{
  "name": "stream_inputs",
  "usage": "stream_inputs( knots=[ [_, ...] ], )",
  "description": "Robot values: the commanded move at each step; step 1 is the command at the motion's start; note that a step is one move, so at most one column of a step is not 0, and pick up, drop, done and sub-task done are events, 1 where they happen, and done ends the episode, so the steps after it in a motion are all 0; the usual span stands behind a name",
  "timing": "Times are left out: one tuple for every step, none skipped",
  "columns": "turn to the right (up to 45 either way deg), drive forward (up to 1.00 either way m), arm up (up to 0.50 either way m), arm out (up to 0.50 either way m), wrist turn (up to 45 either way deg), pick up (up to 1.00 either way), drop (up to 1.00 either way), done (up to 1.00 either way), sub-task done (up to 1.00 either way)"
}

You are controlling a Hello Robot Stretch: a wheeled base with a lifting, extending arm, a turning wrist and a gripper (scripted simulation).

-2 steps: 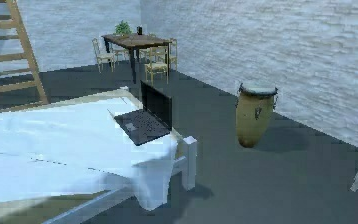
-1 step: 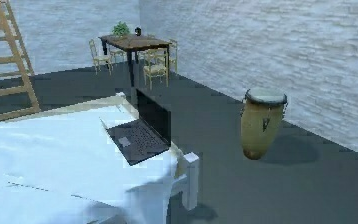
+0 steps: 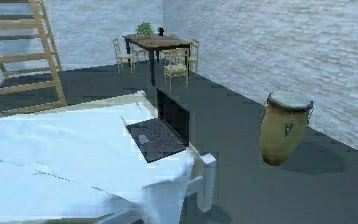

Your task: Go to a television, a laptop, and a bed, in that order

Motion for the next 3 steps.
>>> stream_inputs(
  knots=[
    [0.0, 0.10, 0.00, 0.00, 0.0, 0.00, 0.00, 0.00, 0.00],
    [0.0, 0.00, 0.00, 0.00, 0.0, 0.00, 0.00, 0.00, 1.00],
    [-39.0, 0.00, 0.00, 0.00, 0.0, 0.00, 0.00, 0.00, 0.00]
  ],
)
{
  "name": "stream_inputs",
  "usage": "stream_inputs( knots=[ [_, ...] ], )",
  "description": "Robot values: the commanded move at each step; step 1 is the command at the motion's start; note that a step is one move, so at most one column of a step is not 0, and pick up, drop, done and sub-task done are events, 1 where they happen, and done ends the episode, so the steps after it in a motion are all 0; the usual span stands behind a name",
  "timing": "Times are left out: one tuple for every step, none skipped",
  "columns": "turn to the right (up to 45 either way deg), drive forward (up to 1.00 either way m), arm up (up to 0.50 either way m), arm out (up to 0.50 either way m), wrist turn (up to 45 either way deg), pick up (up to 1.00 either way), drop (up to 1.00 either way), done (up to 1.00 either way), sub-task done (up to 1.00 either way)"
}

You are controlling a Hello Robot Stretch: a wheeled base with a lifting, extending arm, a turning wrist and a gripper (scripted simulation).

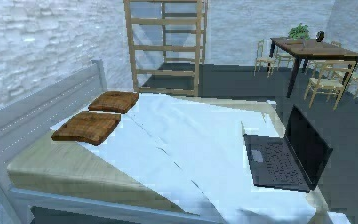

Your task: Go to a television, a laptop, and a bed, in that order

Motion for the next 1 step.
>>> stream_inputs(
  knots=[
    [0.0, 0.00, 0.00, 0.00, 0.0, 0.00, 0.00, 1.00, 0.00]
  ],
)
